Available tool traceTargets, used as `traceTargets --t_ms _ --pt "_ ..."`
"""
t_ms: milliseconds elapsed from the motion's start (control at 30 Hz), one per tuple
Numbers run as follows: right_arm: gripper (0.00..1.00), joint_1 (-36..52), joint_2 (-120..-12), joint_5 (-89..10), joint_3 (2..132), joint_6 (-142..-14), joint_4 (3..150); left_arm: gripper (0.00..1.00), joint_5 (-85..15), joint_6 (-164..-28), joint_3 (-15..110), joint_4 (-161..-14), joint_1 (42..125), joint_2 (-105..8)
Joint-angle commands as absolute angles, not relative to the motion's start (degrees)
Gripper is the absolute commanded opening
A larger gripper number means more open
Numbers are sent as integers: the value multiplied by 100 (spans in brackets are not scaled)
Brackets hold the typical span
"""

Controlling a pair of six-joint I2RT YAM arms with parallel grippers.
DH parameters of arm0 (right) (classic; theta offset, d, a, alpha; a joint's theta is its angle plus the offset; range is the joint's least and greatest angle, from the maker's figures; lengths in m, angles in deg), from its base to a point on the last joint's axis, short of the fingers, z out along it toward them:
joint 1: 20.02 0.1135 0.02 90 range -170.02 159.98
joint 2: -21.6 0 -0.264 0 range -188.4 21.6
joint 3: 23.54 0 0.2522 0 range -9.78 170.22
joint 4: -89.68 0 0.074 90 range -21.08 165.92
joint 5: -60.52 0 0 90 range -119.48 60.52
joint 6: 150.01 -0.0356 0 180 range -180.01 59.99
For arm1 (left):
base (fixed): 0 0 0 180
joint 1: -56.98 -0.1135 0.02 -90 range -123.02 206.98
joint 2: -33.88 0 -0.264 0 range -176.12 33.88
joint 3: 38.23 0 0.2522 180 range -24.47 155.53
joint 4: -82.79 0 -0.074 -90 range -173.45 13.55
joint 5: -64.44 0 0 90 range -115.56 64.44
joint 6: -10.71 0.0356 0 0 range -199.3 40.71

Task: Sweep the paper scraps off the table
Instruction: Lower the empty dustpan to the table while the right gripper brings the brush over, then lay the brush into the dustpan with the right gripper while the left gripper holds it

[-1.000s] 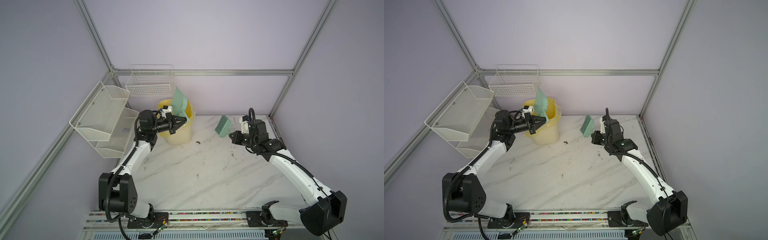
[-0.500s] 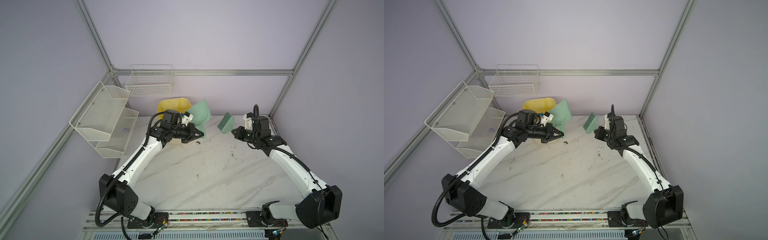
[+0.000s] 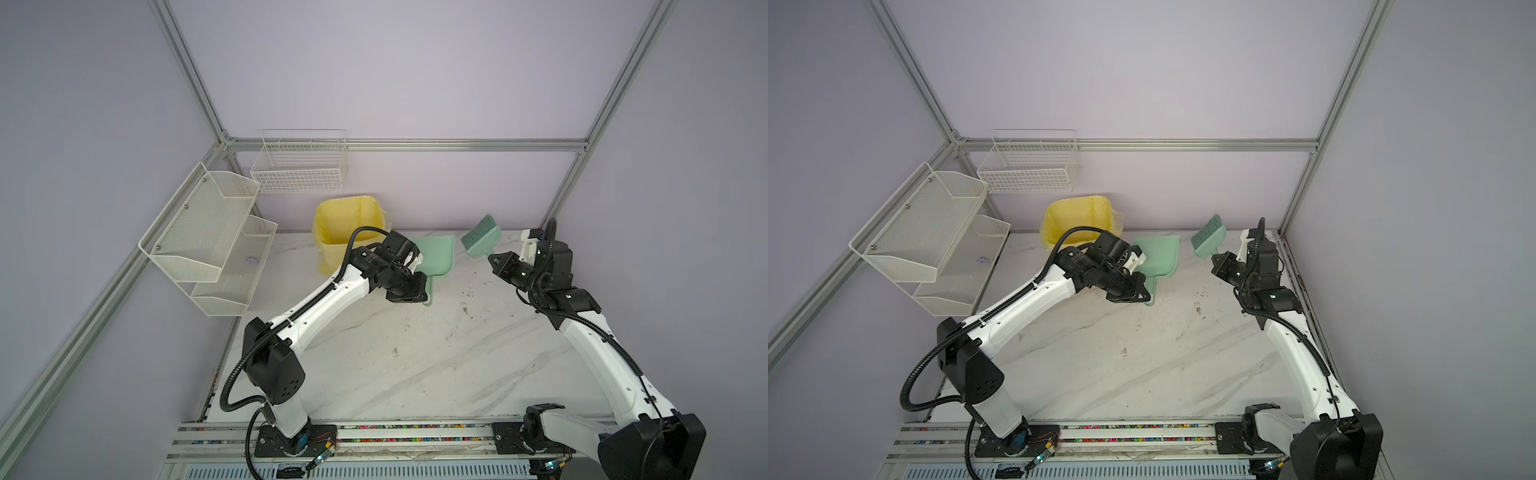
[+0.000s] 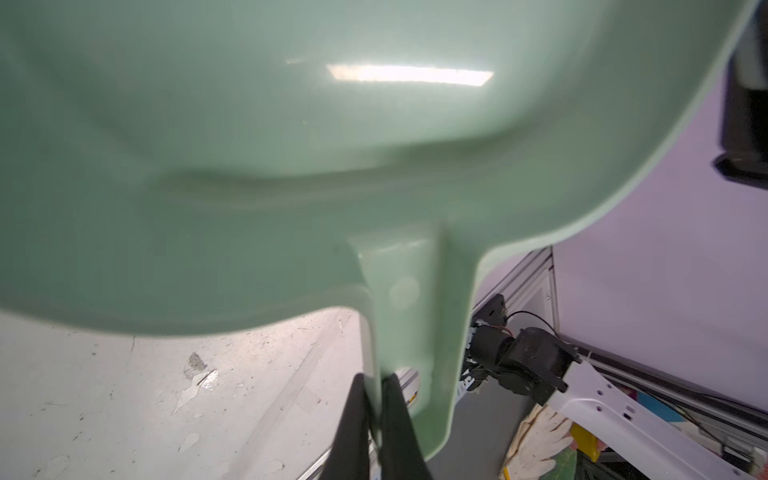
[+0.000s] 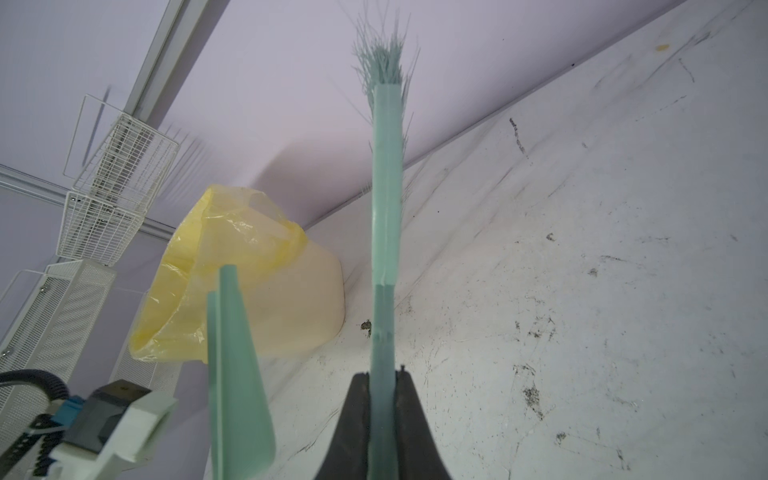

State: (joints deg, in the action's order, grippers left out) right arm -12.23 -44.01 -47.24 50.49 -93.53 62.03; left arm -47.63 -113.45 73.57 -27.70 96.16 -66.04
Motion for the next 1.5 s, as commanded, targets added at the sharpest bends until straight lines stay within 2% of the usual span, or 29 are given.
traceTargets --t_ms 0,500,967,1467 --pt "0 -1277 -4065 -4695 4887 -9653 6832 0 -4182 -10865 7942 -2373 9674 -6796" --pt "0 -1272 -3866 -5979 3077 -10675 9051 0 -3413 -10352 8101 -2085 9766 -8161" --pt "0 -1029 -4260 -6252 1798 -11109 10149 0 -3418 -10308 8684 -2089 9871 -9055" --pt "0 -652 -4903 -6361 1718 -11142 10642 20 -3183 -10355 8812 -2065 9896 -9106"
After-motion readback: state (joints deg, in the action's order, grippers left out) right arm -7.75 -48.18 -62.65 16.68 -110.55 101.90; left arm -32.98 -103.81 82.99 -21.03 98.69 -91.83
